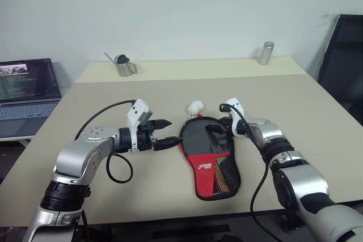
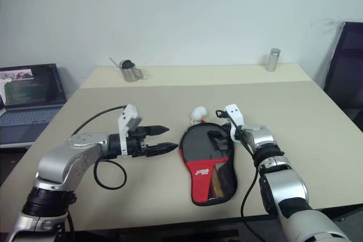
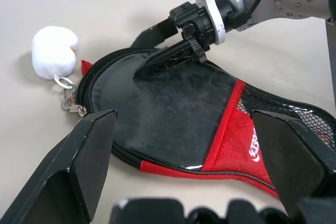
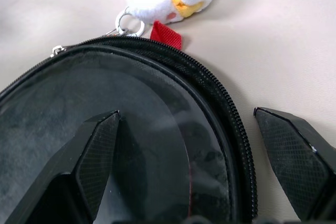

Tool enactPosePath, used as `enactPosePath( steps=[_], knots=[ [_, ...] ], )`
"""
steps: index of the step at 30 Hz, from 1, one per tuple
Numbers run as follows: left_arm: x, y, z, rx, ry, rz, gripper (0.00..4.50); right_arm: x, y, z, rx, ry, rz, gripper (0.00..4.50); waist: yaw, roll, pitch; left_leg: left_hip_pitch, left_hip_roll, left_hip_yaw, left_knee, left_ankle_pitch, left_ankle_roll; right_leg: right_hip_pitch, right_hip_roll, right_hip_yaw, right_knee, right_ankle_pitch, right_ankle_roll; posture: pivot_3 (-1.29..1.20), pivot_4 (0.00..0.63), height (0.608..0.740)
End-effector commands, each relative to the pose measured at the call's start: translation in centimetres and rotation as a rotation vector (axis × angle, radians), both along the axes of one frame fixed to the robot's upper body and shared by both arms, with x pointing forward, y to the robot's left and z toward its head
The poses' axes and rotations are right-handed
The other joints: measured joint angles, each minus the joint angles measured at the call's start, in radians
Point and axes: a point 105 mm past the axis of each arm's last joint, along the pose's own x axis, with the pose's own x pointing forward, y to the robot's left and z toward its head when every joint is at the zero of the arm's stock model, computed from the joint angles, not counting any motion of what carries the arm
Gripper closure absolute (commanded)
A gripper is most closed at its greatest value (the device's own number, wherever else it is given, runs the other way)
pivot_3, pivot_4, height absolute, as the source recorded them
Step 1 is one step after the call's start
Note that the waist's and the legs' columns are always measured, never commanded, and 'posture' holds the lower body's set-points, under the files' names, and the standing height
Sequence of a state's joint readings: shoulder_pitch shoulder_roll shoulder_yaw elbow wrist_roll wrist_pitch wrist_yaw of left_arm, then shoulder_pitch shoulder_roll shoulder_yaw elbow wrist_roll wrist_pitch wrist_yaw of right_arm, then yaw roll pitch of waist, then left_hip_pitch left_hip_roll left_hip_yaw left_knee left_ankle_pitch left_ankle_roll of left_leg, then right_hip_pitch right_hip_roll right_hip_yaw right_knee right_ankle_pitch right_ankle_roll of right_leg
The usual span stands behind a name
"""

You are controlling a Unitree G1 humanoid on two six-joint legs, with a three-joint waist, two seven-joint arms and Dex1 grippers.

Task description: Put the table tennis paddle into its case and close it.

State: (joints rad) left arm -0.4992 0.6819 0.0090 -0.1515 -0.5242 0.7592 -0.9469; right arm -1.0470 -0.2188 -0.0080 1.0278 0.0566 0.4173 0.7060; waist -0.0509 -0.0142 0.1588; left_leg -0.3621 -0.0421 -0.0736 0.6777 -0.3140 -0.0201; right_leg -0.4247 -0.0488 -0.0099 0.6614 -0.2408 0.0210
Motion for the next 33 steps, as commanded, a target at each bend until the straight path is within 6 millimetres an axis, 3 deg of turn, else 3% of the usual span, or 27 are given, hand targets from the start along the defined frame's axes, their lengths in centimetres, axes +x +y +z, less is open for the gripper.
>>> enactPosePath(
  steps=[1, 4, 16, 28, 33],
  knots=[
    [0.3, 0.2, 1.1, 0.001, -0.056, 0.011, 0.03, -0.3, -0.6, -1.2, 0.001, 0.063, -0.043, 0.00, 0.002, 0.000, 0.000, 0.000, 0.000, 0.000, 0.000, 0.000, 0.000, 0.000, 0.000, 0.000, 0.000, 0.000, 0.000, 0.00, 0.150, 0.740],
    [0.3, 0.2, 1.1, 0.004, -0.059, 0.015, 0.00, -0.2, -0.6, -0.9, 0.013, 0.060, -0.046, 0.58, 0.003, 0.000, 0.000, 0.001, 0.000, 0.000, 0.000, 0.000, 0.000, 0.001, 0.000, 0.000, 0.000, 0.000, 0.000, 0.00, 0.150, 0.740],
    [0.9, 0.7, 1.1, 0.024, -0.074, 0.024, 0.00, -1.3, -0.4, -0.5, -0.015, 0.049, 0.034, 4.47, 0.002, 0.000, 0.000, 0.000, 0.000, 0.000, 0.000, 0.000, 0.000, 0.000, 0.000, 0.000, 0.000, 0.000, 0.000, 0.00, 0.150, 0.740],
    [1.3, 1.0, 1.0, 0.038, -0.076, 0.023, 0.00, -6.5, 1.2, -1.5, -0.017, 0.110, 0.167, 4.47, 0.007, 0.000, 0.000, -0.001, 0.000, -0.001, -0.001, -0.001, 0.000, -0.001, 0.000, -0.001, -0.002, 0.000, 0.000, 0.00, 0.150, 0.740],
    [1.3, 0.7, 1.0, 0.036, -0.078, 0.015, 0.00, -6.5, 1.4, -1.7, -0.028, 0.105, 0.138, 4.47, 0.006, 0.000, 0.000, -0.001, 0.000, -0.001, -0.001, -0.001, 0.001, -0.001, 0.000, -0.001, -0.001, 0.000, 0.000, 0.00, 0.150, 0.740]
  ],
)
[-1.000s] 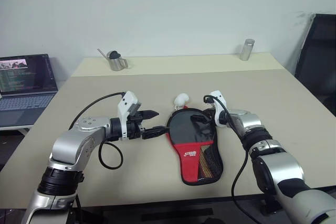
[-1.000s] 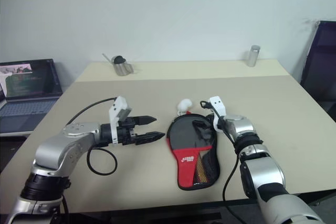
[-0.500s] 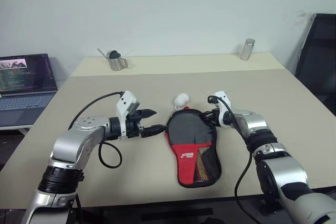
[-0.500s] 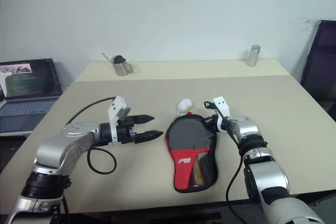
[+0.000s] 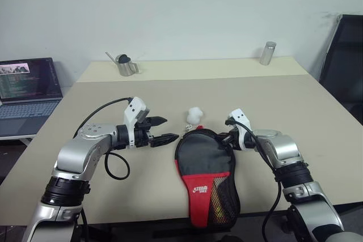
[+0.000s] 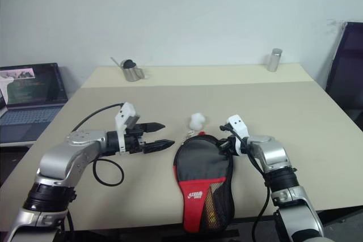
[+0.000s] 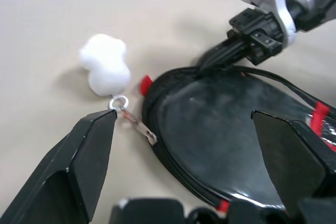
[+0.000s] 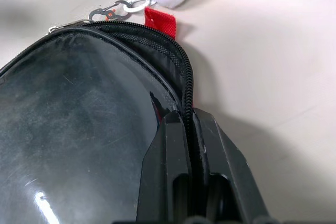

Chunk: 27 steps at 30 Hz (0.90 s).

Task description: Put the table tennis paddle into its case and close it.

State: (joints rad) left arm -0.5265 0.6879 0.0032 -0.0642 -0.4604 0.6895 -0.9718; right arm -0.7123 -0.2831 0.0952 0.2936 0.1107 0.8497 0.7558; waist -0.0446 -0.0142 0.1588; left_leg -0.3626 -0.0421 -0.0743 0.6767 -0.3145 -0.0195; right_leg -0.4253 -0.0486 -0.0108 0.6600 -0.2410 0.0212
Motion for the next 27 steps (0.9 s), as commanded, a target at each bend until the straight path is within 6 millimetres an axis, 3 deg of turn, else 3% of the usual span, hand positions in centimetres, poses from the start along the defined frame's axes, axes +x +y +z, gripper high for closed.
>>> enactPosePath(
  steps=[1, 5, 6, 15, 19, 23, 27],
  knots=[
    [0.1, -0.5, 1.2, 0.003, -0.049, -0.025, 0.00, -0.7, 1.2, -1.0, 0.003, 0.042, 0.029, 4.47, 0.000, 0.000, 0.000, 0.000, 0.000, 0.000, 0.000, 0.000, 0.000, 0.000, 0.000, 0.000, 0.000, 0.000, 0.000, 0.00, 0.150, 0.740],
    [-0.1, -1.2, 1.2, -0.007, -0.044, -0.054, 0.00, 0.2, 0.8, -0.1, 0.022, 0.020, -0.015, 4.47, -0.003, 0.000, 0.000, 0.001, 0.000, 0.000, 0.000, 0.000, 0.000, 0.000, 0.000, 0.000, 0.001, 0.000, 0.000, 0.00, 0.150, 0.740],
    [-0.3, -1.5, 1.2, -0.009, -0.042, -0.066, 0.00, 0.4, 0.7, 0.2, 0.037, 0.016, -0.023, 4.24, -0.004, 0.000, 0.000, 0.001, 0.000, 0.000, 0.000, 0.000, 0.000, 0.000, 0.000, 0.001, 0.001, 0.000, 0.000, 0.00, 0.150, 0.740],
    [-1.2, -3.4, 0.7, -0.024, -0.017, -0.147, 0.00, 1.0, 0.4, 2.7, 0.111, -0.012, -0.020, 1.40, -0.002, 0.000, 0.000, 0.001, 0.000, 0.000, 0.001, -0.001, 0.002, 0.000, 0.000, 0.000, 0.002, 0.000, 0.000, 0.00, 0.150, 0.740],
    [-1.6, -4.9, -0.1, -0.026, 0.007, -0.189, 0.00, 1.2, -0.5, 4.8, 0.135, -0.056, 0.000, 0.04, 0.010, 0.000, 0.000, 0.000, 0.000, 0.000, 0.001, -0.001, 0.002, 0.000, 0.000, 0.000, 0.001, 0.000, 0.000, 0.00, 0.150, 0.740],
    [-1.3, -5.9, -1.0, -0.055, 0.037, -0.170, 0.00, 1.6, -1.6, 6.7, 0.161, -0.087, -0.009, 0.04, 0.015, 0.000, 0.001, 0.000, 0.000, 0.000, 0.001, -0.001, 0.002, 0.000, 0.000, 0.000, 0.001, 0.000, 0.000, 0.00, 0.150, 0.740],
    [-0.6, -6.9, -3.9, -0.045, 0.083, -0.125, 0.00, 2.7, -2.0, 8.9, 0.210, -0.127, -0.041, 0.04, 0.011, 0.000, 0.001, 0.000, 0.000, 0.000, 0.001, -0.001, 0.002, 0.000, 0.000, 0.000, 0.001, 0.000, 0.000, 0.00, 0.150, 0.740]
  ],
)
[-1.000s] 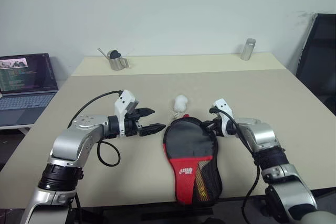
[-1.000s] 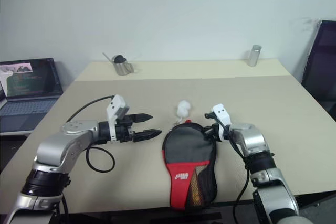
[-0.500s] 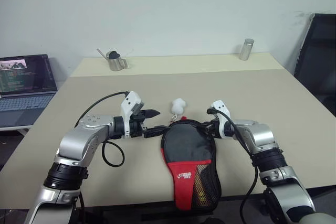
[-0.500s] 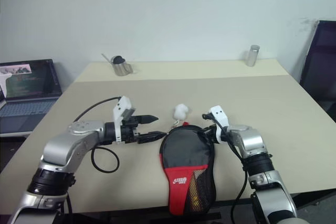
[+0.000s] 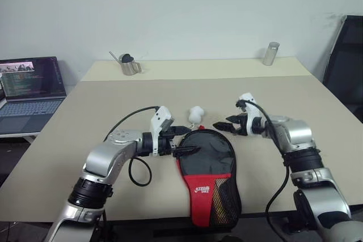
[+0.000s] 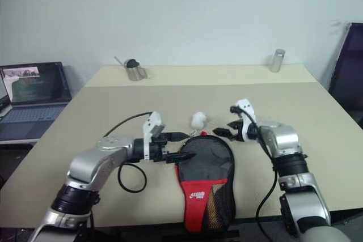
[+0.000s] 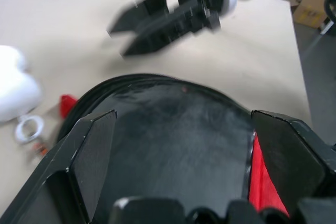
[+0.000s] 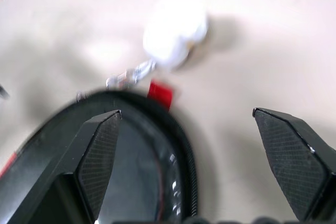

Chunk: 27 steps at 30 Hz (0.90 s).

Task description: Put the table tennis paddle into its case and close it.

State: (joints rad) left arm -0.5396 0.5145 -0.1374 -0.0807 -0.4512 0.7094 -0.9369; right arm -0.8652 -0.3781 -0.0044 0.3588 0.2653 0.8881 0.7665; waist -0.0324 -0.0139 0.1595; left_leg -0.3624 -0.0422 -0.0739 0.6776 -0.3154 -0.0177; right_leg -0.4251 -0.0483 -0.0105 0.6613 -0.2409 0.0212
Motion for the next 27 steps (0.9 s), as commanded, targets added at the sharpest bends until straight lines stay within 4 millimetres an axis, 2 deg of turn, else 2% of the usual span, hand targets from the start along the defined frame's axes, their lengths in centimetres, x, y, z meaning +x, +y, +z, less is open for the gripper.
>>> enactPosePath(
  steps=[1, 5, 11, 15, 20, 27],
  knots=[
    [0.7, -0.5, -1.9, 0.030, 0.006, 0.043, 0.00, 0.9, 0.3, 3.0, 0.079, -0.068, -0.006, 0.04, -0.001, 0.000, 0.000, 0.000, 0.000, 0.000, 0.000, 0.000, 0.000, 0.000, 0.000, 0.000, 0.000, 0.000, 0.000, 0.00, 0.150, 0.740],
    [2.0, -0.6, -4.2, 0.089, 0.008, 0.118, 0.00, 2.7, 1.6, 3.6, 0.141, -0.061, -0.075, 0.04, -0.002, 0.000, 0.000, 0.000, 0.000, 0.000, 0.000, 0.000, 0.000, 0.000, 0.000, 0.000, 0.001, 0.000, 0.000, 0.00, 0.150, 0.740],
    [2.5, -0.5, -6.7, 0.142, 0.034, 0.183, 0.00, 5.1, 5.4, 1.9, 0.163, -0.008, -0.180, 0.04, 0.000, 0.000, 0.000, 0.000, 0.000, 0.000, 0.000, 0.001, -0.002, 0.000, 0.000, 0.001, 0.001, 0.000, 0.000, 0.00, 0.150, 0.740],
    [2.1, -0.5, -6.8, 0.142, 0.035, 0.189, 0.00, 5.8, 6.9, -0.1, 0.114, 0.026, -0.275, 0.04, 0.000, 0.000, 0.000, 0.000, 0.000, 0.000, 0.000, 0.001, -0.002, 0.000, -0.001, 0.000, 0.001, 0.000, 0.000, 0.00, 0.150, 0.740],
    [1.4, -0.2, -6.4, 0.137, 0.033, 0.195, 0.00, 5.7, 8.1, -2.3, 0.048, 0.035, -0.320, 0.04, -0.003, 0.000, 0.000, 0.000, 0.000, 0.000, 0.000, 0.001, -0.002, 0.000, -0.001, 0.001, 0.001, 0.000, 0.000, 0.00, 0.150, 0.740],
    [1.0, 0.1, -5.9, 0.130, 0.029, 0.227, 0.00, 5.3, 9.5, -3.3, 0.080, 0.060, -0.346, 0.04, -0.005, 0.000, 0.000, 0.001, 0.000, 0.000, 0.000, 0.001, -0.002, 0.000, -0.001, 0.001, 0.002, 0.000, 0.000, 0.00, 0.150, 0.740]
  ],
)
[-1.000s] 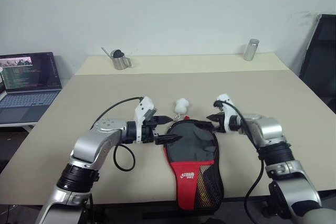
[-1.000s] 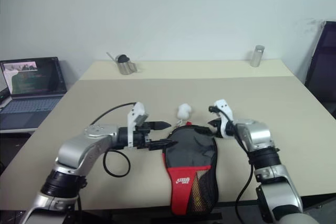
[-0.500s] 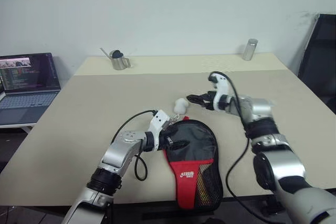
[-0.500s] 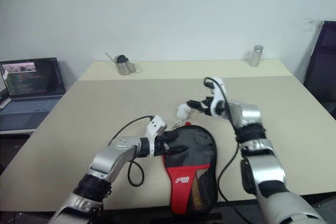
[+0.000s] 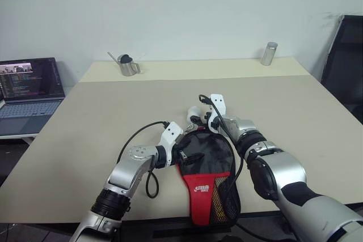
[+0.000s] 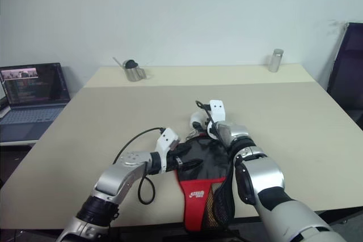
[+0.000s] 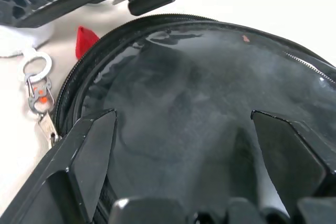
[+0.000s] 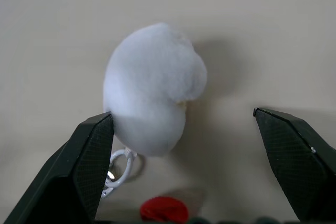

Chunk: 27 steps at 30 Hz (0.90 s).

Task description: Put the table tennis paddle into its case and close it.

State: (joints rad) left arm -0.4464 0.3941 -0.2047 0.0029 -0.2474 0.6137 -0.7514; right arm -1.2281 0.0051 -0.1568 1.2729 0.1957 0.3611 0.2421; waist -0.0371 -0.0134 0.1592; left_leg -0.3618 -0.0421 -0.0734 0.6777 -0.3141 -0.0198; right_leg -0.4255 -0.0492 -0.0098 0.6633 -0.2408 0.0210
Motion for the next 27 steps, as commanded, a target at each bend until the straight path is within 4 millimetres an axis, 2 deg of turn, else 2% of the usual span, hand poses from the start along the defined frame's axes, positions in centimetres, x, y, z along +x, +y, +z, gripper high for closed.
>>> enactPosePath(
  steps=[1, 5, 8, 13, 19, 22, 27],
  knots=[
    [-0.2, 0.7, -0.3, 0.011, 0.022, 0.031, 0.00, 0.3, 1.0, 1.4, 0.047, -0.038, -0.017, 0.04, -0.001, 0.000, 0.000, 0.000, 0.000, 0.000, 0.000, 0.000, 0.000, 0.000, 0.000, 0.000, 0.000, 0.000, 0.000, 0.00, 0.150, 0.740],
    [-0.4, 0.8, -0.2, 0.009, 0.022, 0.044, 0.00, 0.3, 2.1, 2.1, 0.092, -0.050, -0.010, 0.04, -0.008, 0.000, 0.000, 0.000, 0.000, 0.000, 0.000, 0.000, 0.000, 0.000, 0.000, 0.000, 0.000, 0.000, 0.000, 0.00, 0.150, 0.740],
    [-0.4, 0.9, -0.2, 0.008, 0.021, 0.055, 0.00, 0.2, 2.7, 2.5, 0.107, -0.058, -0.001, 0.66, -0.012, 0.000, 0.000, 0.000, 0.000, 0.000, 0.000, 0.000, 0.000, 0.000, 0.000, 0.000, 0.000, 0.000, 0.000, 0.00, 0.150, 0.740],
    [-0.4, 1.0, -0.1, 0.006, 0.021, 0.065, 0.00, 0.0, 3.1, 2.3, 0.103, -0.055, 0.004, 2.48, -0.013, 0.000, 0.000, 0.000, 0.000, 0.000, 0.000, 0.000, 0.000, 0.000, 0.000, 0.000, 0.000, 0.000, 0.000, 0.00, 0.150, 0.740],
    [-0.4, 1.0, -0.1, 0.005, 0.022, 0.069, 0.00, 0.0, 2.8, 2.0, 0.099, -0.053, 0.000, 4.45, -0.014, 0.000, 0.000, 0.000, 0.000, 0.000, 0.000, 0.000, 0.000, 0.000, 0.000, 0.000, 0.000, 0.000, 0.000, 0.00, 0.150, 0.740],
    [-0.3, 0.9, 0.0, 0.005, 0.024, 0.065, 0.00, 0.4, 2.0, 2.3, 0.099, -0.063, -0.024, 4.48, -0.014, 0.000, 0.000, 0.000, 0.000, 0.000, 0.000, 0.000, 0.000, 0.000, 0.000, 0.000, 0.000, 0.000, 0.000, 0.00, 0.150, 0.740],
    [-0.2, 0.5, -0.1, 0.002, 0.028, 0.048, 0.00, 1.6, -1.0, 3.6, 0.049, -0.127, -0.096, 4.48, -0.013, 0.000, 0.000, 0.000, 0.000, 0.000, 0.000, 0.000, 0.000, 0.000, 0.000, 0.000, 0.000, 0.000, 0.000, 0.00, 0.150, 0.740]
  ],
)
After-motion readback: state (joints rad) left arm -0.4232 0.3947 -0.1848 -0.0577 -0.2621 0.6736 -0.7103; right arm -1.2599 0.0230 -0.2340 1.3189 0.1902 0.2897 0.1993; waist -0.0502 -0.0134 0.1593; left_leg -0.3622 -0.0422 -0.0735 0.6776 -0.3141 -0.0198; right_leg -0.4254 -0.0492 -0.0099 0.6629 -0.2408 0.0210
